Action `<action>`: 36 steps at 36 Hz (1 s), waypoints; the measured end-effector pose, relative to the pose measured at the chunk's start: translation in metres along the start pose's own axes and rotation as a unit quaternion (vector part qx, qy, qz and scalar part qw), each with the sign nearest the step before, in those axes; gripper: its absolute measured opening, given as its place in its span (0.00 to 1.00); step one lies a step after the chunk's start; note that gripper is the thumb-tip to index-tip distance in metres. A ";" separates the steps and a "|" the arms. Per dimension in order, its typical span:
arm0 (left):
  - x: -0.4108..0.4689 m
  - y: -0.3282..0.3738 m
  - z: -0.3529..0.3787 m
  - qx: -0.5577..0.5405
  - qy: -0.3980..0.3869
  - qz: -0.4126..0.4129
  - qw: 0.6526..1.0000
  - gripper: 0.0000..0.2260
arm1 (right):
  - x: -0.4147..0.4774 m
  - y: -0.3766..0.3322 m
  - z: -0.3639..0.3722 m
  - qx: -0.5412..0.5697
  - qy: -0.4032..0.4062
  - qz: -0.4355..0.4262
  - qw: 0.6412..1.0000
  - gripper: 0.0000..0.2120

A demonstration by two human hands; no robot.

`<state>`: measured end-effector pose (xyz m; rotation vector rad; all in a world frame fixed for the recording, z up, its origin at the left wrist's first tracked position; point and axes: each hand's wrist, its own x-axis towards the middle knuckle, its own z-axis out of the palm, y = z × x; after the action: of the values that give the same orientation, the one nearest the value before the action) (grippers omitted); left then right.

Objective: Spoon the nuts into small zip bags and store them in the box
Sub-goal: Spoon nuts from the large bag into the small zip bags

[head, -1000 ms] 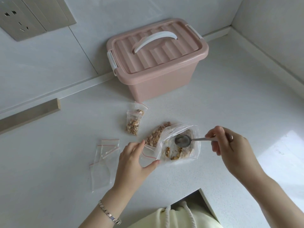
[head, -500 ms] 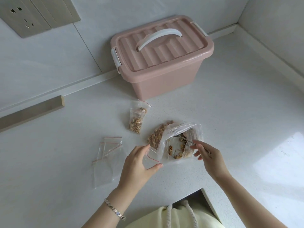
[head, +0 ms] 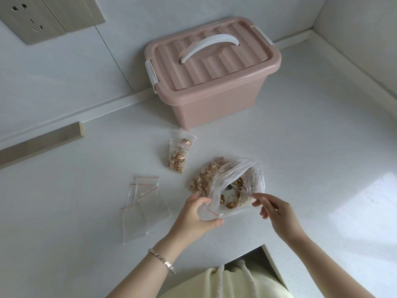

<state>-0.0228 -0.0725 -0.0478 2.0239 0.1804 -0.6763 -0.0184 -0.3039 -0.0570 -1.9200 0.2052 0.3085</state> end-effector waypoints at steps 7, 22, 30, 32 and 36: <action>0.008 0.001 0.005 -0.086 0.011 -0.016 0.996 0.19 | -0.010 0.006 -0.003 -0.039 -0.040 0.018 0.998 0.13; 0.006 -0.001 0.015 -0.235 0.056 -0.024 0.970 0.18 | -0.016 -0.002 -0.007 0.209 -0.015 0.276 0.938 0.15; -0.007 -0.005 -0.005 -0.076 0.161 0.117 0.977 0.23 | -0.018 -0.002 -0.024 0.243 0.025 0.268 0.932 0.15; -0.008 -0.003 -0.009 -0.012 0.185 0.156 0.970 0.25 | -0.017 -0.005 -0.030 0.237 0.040 0.253 0.937 0.15; -0.006 0.000 -0.013 0.060 0.194 0.184 0.962 0.28 | -0.015 -0.011 -0.040 0.212 0.062 0.223 0.949 0.15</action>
<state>-0.0226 -0.0609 -0.0391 2.2127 -0.0124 -0.0540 -0.0254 -0.3371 -0.0291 -1.4507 0.7373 0.4060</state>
